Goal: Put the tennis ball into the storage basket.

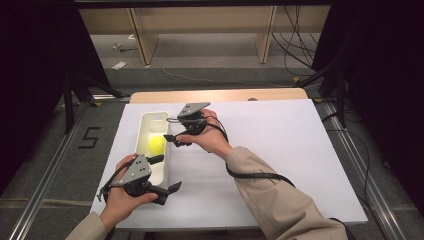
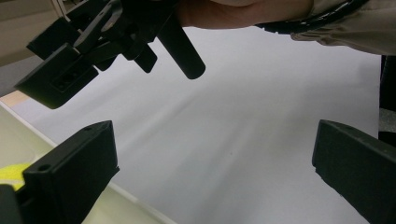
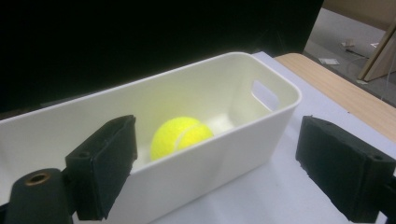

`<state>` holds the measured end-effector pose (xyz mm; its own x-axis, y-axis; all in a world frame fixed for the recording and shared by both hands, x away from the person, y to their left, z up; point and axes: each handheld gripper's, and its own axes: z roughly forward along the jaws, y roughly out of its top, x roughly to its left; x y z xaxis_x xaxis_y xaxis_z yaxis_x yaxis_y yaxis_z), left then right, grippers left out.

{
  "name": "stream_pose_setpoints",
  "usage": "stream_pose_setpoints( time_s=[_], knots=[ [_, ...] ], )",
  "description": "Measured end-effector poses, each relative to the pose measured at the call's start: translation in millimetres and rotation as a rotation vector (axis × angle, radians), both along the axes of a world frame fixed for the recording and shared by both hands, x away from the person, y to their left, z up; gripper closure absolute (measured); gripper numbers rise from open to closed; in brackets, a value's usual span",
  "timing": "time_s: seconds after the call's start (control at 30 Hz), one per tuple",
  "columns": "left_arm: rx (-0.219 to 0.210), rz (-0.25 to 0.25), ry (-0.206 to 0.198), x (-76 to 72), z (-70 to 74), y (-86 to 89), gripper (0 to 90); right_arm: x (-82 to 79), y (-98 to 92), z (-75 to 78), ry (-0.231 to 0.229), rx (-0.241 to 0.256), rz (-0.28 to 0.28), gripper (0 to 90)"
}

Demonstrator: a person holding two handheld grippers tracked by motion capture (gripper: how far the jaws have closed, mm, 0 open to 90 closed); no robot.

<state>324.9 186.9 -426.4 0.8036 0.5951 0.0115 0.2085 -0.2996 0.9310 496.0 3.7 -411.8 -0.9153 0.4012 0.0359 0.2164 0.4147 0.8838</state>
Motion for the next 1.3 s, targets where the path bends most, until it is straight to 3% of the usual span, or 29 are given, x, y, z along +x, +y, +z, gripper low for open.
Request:
stream_pose_setpoints(
  time_s=[0.8,1.3],
  knots=[
    [-0.001,0.001,0.002,0.1,-0.1,-0.2,0.0,-2.4,-42.4,-0.5,0.0,0.012,-0.057,11.1],
    [-0.001,0.002,0.001,0.1,-0.1,-0.3,0.0,-5.8,-57.9,-0.9,0.002,0.022,-0.078,11.1]
  ],
)
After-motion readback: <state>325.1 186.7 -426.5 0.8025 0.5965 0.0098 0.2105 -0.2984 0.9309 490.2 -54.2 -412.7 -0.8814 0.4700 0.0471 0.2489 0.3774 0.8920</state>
